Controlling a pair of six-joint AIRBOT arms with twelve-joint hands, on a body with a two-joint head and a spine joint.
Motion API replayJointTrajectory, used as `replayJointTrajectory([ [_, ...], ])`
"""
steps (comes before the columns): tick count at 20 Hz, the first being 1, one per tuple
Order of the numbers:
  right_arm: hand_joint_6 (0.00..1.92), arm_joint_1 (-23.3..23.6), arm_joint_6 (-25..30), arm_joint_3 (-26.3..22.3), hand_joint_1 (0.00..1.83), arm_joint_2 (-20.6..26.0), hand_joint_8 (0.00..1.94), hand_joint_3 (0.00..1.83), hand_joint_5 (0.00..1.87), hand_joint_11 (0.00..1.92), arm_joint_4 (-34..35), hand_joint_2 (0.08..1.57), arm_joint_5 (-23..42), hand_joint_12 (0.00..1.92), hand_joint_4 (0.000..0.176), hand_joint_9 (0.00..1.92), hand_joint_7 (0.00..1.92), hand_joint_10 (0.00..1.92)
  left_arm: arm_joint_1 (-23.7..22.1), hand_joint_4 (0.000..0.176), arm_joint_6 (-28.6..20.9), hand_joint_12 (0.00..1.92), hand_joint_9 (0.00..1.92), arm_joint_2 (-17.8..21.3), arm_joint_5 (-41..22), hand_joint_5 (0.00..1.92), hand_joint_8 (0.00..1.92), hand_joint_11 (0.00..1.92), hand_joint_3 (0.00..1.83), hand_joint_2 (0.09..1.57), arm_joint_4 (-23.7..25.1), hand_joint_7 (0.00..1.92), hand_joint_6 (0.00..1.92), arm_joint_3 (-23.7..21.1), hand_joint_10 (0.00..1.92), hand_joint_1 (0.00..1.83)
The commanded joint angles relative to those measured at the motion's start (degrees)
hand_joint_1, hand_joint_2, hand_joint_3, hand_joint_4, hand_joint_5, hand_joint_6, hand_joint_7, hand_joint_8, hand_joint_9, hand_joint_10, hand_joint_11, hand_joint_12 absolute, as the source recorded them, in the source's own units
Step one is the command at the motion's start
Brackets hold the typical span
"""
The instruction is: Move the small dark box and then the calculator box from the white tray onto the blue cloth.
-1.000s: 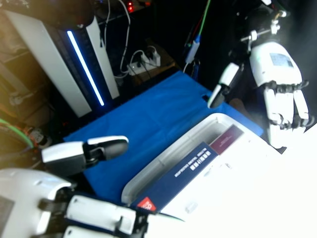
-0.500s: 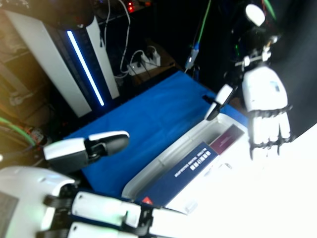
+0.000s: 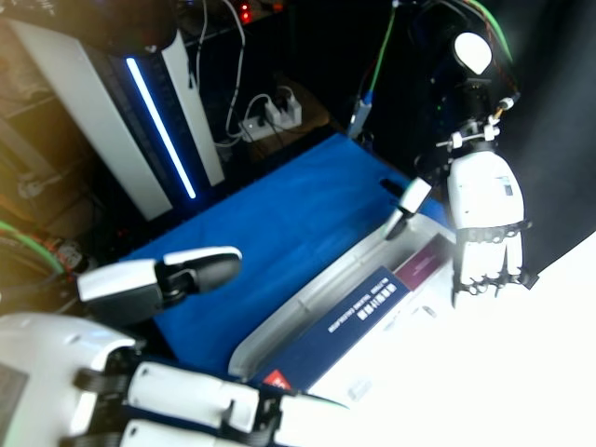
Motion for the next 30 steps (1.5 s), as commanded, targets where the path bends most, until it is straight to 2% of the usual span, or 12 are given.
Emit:
replayJointTrajectory([
  [1,0.00,0.6,0.3,0.0,0.51,-0.1,0.01,0.00,0.08,0.00,2.2,0.77,6.7,0.34,0.010,0.15,0.22,0.01,-0.5,0.018,-0.4,1.30,0.86,-0.1,-0.2,0.96,0.19,0.41,0.01,1.08,-1.2,1.00,0.79,0.4,0.42,1.06],
  [3,0.00,0.6,0.3,0.0,0.51,0.0,0.00,0.00,0.08,0.00,2.2,0.77,6.7,0.34,0.021,0.15,0.23,0.01,-0.1,0.000,-0.4,1.73,0.82,-0.1,-0.2,0.94,1.12,0.66,0.00,1.13,-1.2,0.86,1.04,0.4,1.37,1.13],
  [9,0.00,0.6,0.3,-0.3,0.49,0.3,0.00,0.00,0.07,0.00,2.2,0.77,7.2,0.42,0.025,0.16,0.22,0.00,0.3,0.000,-0.4,1.83,0.81,-0.3,-0.9,0.92,1.26,0.65,0.00,1.14,-2.6,0.84,1.06,0.7,1.46,1.16],
  [12,0.00,0.6,0.3,-0.3,0.49,0.2,0.00,0.00,0.07,0.00,2.2,0.75,7.3,0.36,0.031,0.14,0.22,0.00,-1.1,0.000,-0.4,1.92,0.80,1.3,-1.7,0.97,1.59,0.77,0.00,1.12,-4.4,0.79,1.00,0.4,1.83,1.14],
  [15,0.00,0.6,0.3,-0.3,0.48,0.0,0.00,0.01,0.07,0.00,2.2,0.77,7.3,0.38,0.017,0.15,0.20,0.00,-2.8,0.000,-0.4,1.58,0.58,4.4,-3.7,1.00,0.69,0.36,0.00,1.11,-6.6,0.75,0.95,-1.3,1.00,1.09],
  [16,0.00,0.5,0.3,-0.3,0.47,0.0,0.00,0.01,0.08,0.00,2.2,0.78,7.3,0.38,0.020,0.16,0.20,0.01,-3.3,0.000,-0.4,1.66,0.61,5.4,-4.4,1.06,1.29,0.37,0.00,1.14,-7.1,0.78,0.70,-2.1,1.06,1.21],
  [17,0.00,0.5,0.3,-0.3,0.47,0.0,0.00,0.01,0.08,0.00,2.2,0.79,7.3,0.38,0.025,0.15,0.20,0.00,-4.2,0.000,-0.4,1.53,0.60,7.1,-5.2,1.06,1.37,0.34,0.00,1.15,-7.0,0.79,0.72,-3.6,0.97,1.22],
  [18,0.00,0.5,0.3,-0.3,0.48,0.0,0.00,0.00,0.09,0.00,2.2,0.78,7.3,0.42,0.025,0.16,0.22,0.01,-5.1,0.000,-0.4,1.49,0.55,8.8,-6.4,1.02,0.97,0.28,0.00,1.11,-7.0,0.71,0.89,-5.2,0.97,1.13],
  [20,0.00,0.5,0.3,-0.3,0.50,0.0,0.00,0.00,0.09,0.00,2.2,0.78,7.3,0.48,0.020,0.17,0.22,0.00,-5.8,0.000,-0.4,1.53,0.62,12.7,-8.3,1.05,1.37,0.37,0.00,1.15,-6.4,0.79,0.75,-9.0,1.06,1.22],
  [25,0.00,0.3,0.3,-0.3,0.51,0.0,0.00,0.00,0.11,0.00,2.4,0.76,7.3,0.40,0.021,0.17,0.25,0.01,-6.1,0.000,-0.4,1.46,0.56,21.3,-12.3,1.06,1.29,0.21,0.00,1.15,-4.9,0.76,0.88,-18.3,0.81,1.22],
  [27,0.00,0.0,0.3,-0.3,0.54,0.1,0.00,0.00,0.10,0.00,2.5,0.75,7.3,0.55,0.019,0.18,0.26,0.00,-4.7,0.000,2.2,1.58,0.63,22.4,-13.8,1.07,1.41,0.39,0.00,1.14,-8.8,0.82,0.68,-19.9,1.13,1.24],
  [30,0.00,-0.1,0.3,-0.3,0.53,0.0,0.00,0.00,0.10,0.00,2.7,0.74,7.3,0.26,0.035,0.13,0.25,0.01,-1.5,0.000,4.5,1.50,0.68,23.8,-15.5,1.08,1.34,0.44,0.00,1.13,-11.9,0.87,0.66,-22.2,1.08,1.24],
])
